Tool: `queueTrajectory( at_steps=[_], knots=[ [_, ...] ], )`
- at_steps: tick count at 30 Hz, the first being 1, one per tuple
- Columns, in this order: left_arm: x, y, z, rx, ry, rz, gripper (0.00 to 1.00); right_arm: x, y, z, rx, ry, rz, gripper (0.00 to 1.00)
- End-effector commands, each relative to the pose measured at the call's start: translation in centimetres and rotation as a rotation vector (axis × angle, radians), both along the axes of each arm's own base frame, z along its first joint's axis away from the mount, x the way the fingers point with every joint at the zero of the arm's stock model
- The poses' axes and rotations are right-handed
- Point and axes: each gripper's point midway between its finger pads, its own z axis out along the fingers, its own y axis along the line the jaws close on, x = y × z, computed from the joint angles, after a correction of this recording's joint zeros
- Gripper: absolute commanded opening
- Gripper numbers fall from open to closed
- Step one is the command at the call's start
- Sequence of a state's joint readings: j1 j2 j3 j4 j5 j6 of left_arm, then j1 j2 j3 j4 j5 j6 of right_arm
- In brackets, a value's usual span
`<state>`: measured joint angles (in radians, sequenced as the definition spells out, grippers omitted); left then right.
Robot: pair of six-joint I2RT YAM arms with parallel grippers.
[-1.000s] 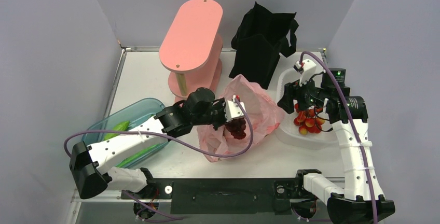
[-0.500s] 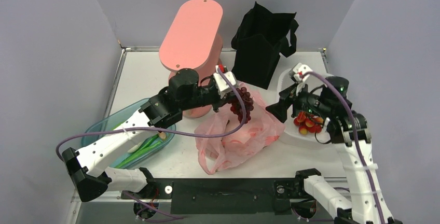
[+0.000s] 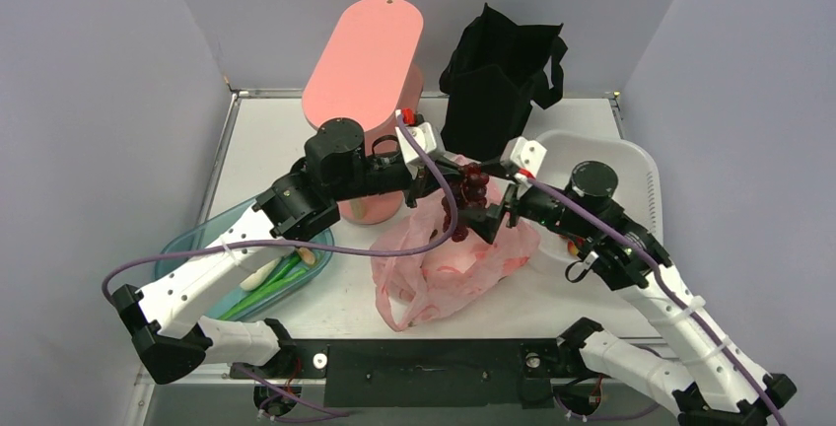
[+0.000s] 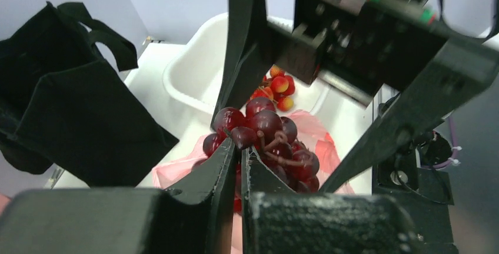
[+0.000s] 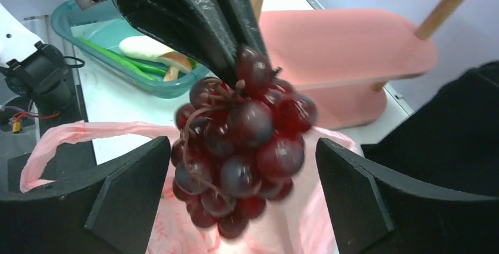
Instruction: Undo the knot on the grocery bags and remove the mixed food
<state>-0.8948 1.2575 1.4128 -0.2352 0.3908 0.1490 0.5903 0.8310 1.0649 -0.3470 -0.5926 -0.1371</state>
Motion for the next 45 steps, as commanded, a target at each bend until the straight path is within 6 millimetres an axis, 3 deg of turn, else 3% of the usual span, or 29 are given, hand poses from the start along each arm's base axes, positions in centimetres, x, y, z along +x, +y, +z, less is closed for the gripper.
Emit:
queueTrajectory(
  at_steps=[1, 4, 6, 8, 15, 17, 18, 23, 27, 29, 32, 34, 35, 36, 37, 38, 41, 45],
  knots=[
    [-1.6, 0.1, 5.9, -0.138, -0.065, -0.065, 0.00, 0.2, 2.4, 2.1, 0.060, -0.082, 0.030, 0.90],
    [-2.4, 0.3, 6.7, -0.155, -0.069, -0.094, 0.00, -1.0, 3.8, 1.3, 0.043, -0.082, 0.083, 0.90],
    [-3.1, 0.4, 7.0, -0.162, -0.068, -0.120, 0.00, -0.8, 4.2, 0.8, 0.040, -0.079, 0.067, 0.89],
    [-3.5, 0.5, 7.2, -0.167, -0.064, -0.134, 0.00, -0.4, 4.2, 0.8, 0.041, -0.075, 0.044, 0.79],
    [-3.3, 1.3, 7.6, -0.176, -0.048, -0.098, 0.00, 0.3, 3.2, 2.0, 0.047, -0.111, -0.022, 0.18],
    [-2.7, 1.7, 8.1, -0.176, -0.038, -0.057, 0.25, 0.4, 2.6, 1.8, 0.029, -0.104, -0.042, 0.08],
    [-2.4, 1.8, 7.7, -0.161, -0.024, -0.045, 0.35, 0.4, 2.3, 1.9, 0.028, -0.105, -0.051, 0.06],
    [-0.9, 3.5, 9.9, -0.181, -0.022, 0.028, 0.42, 1.0, 0.3, 2.3, 0.027, -0.095, -0.116, 0.00],
    [-0.1, 4.7, 9.9, -0.147, -0.026, 0.064, 0.45, 1.7, -1.4, 2.9, 0.044, -0.089, -0.180, 0.00],
    [-0.1, 4.9, 8.3, -0.095, -0.032, 0.058, 0.47, 2.6, -2.8, 4.0, 0.071, -0.085, -0.246, 0.00],
    [-0.6, 4.2, 3.5, 0.040, -0.046, 0.033, 0.49, 4.3, -5.5, 6.4, 0.118, -0.089, -0.374, 0.00],
    [-1.0, 3.5, 0.0, 0.147, -0.050, 0.026, 0.51, 6.5, -9.4, 6.8, 0.118, -0.078, -0.527, 0.00],
    [-1.1, 3.2, -1.7, 0.207, -0.047, 0.019, 0.52, 7.2, -10.3, 6.3, 0.108, -0.049, -0.561, 0.00],
    [-1.7, 2.5, -2.8, 0.242, -0.046, 0.010, 0.52, 8.3, -12.8, 6.5, 0.114, -0.037, -0.647, 0.00],
    [-1.9, 1.9, -4.1, 0.277, -0.043, -0.003, 0.53, 8.7, -13.3, 5.3, 0.091, 0.010, -0.647, 0.00],
    [-2.7, 1.2, -5.0, 0.302, -0.043, -0.029, 0.53, 9.3, -15.8, 4.4, 0.071, 0.044, -0.723, 0.00],
    [-3.9, -0.3, -8.5, 0.390, 0.007, -0.087, 0.54, 10.7, -19.9, 1.2, -0.014, 0.153, -0.822, 0.00],
    [-5.1, -1.3, -11.9, 0.451, 0.100, -0.139, 0.61, 11.1, -25.0, -3.9, -0.204, 0.253, -0.938, 0.00]
  ],
)
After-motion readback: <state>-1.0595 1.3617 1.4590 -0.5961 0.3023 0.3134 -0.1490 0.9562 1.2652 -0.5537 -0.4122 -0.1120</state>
